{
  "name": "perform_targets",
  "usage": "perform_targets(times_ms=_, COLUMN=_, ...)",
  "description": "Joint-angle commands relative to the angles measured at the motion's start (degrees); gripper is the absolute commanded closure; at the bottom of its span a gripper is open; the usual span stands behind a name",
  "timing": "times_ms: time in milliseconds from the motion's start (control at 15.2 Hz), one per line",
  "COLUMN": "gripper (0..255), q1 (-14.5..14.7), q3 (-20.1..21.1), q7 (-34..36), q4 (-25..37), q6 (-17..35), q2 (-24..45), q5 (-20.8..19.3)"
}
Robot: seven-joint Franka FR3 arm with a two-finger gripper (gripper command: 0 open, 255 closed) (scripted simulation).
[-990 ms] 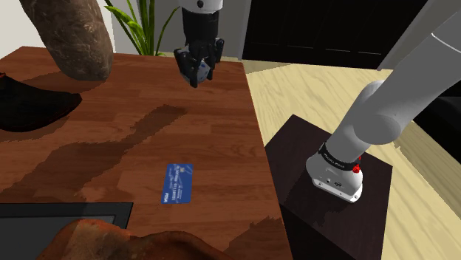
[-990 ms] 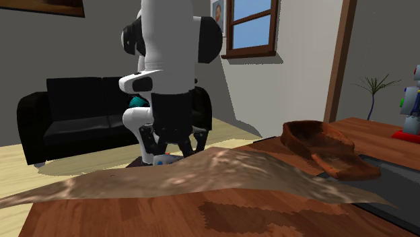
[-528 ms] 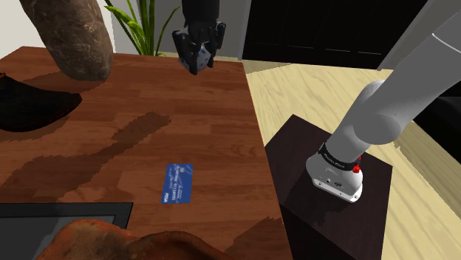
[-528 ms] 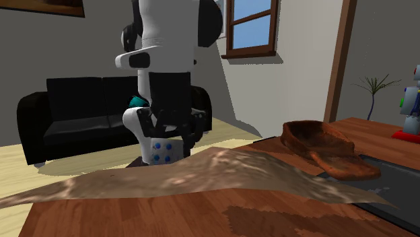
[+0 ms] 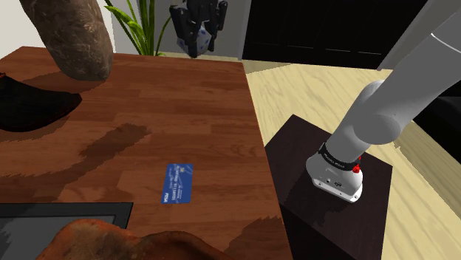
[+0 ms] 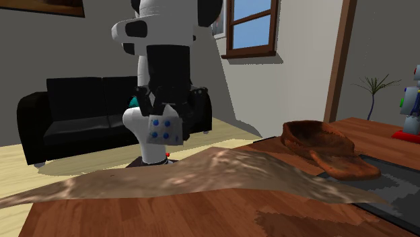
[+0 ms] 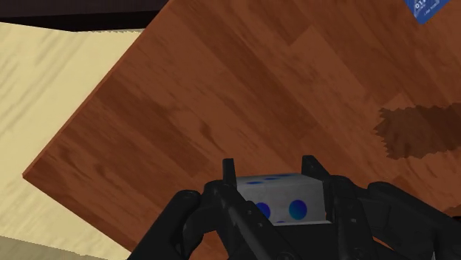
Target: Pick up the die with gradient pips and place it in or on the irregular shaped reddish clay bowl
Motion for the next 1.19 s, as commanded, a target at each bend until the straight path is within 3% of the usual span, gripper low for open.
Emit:
perform_targets(times_ms=0, gripper=255, q1=0.0, q3=0.0, q7=0.2, q4=1.8, q6=-1.6, q2=0.3, q5=-0.1)
perform_targets(times_ms=330, gripper=255, q1=-0.1, q3=0.1, q7=0.5, q4=5.8, q6=-4.9, q2=1.0, q5=-0.5)
perform_targets(times_ms=1122, gripper=255, q1=7.1, q3=11.0, q7=18.8, q4=10.4, q6=-5.2, q2=5.4, q5=-1.6)
